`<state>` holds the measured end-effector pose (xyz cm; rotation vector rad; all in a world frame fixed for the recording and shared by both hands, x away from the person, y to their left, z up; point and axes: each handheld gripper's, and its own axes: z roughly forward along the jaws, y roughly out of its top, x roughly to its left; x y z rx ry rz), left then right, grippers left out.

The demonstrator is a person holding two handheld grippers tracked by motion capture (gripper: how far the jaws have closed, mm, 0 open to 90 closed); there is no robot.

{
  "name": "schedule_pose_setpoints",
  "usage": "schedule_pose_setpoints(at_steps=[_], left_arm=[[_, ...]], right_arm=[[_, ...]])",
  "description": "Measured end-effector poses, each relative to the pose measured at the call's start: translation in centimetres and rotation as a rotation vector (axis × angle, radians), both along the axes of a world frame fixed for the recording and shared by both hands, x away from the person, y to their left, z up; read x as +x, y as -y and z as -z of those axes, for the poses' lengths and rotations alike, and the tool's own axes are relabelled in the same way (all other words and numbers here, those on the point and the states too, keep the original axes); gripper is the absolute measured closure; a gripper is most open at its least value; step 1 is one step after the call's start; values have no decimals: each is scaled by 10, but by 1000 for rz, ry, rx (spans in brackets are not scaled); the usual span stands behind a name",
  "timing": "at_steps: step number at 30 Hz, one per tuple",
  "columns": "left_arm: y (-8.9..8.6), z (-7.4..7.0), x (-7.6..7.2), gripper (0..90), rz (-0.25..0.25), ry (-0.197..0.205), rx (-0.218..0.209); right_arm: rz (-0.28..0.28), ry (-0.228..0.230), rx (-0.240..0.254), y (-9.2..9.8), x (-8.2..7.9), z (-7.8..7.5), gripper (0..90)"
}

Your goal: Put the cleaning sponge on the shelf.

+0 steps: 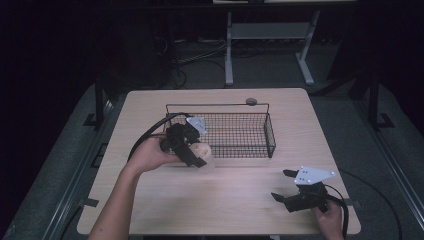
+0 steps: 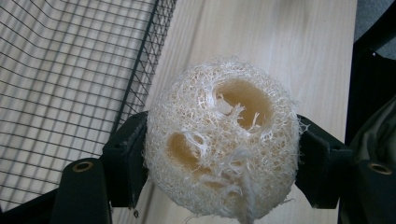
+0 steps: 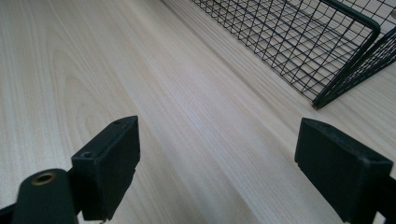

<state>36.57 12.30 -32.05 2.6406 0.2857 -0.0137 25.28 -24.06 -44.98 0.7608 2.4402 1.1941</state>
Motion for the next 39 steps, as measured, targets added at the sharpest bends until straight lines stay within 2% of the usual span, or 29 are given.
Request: schedule_pose_setpoints(at_steps=[6, 14, 21, 24, 28, 35, 39], left_arm=[[6, -6, 10, 284, 3, 9, 1], [10, -14, 31, 284, 0, 15, -4], [12, -19, 40, 284, -8, 18, -21], [12, -20, 45, 284, -15, 12, -8], [10, -25, 53, 283, -24, 17, -25], [4, -25, 67, 284, -55, 12, -90], [5, -22, 75, 284, -71, 12, -92]], right_arm=[[6, -1, 4, 2, 0, 0, 136], [14, 1, 9, 4, 2, 0, 136], [22, -5, 14, 5, 2, 1, 135], [24, -4, 14, 5, 2, 1, 135], [26, 0, 12, 5, 3, 1, 136], [25, 1, 14, 5, 4, 1, 136], [26, 2, 17, 5, 4, 1, 135]])
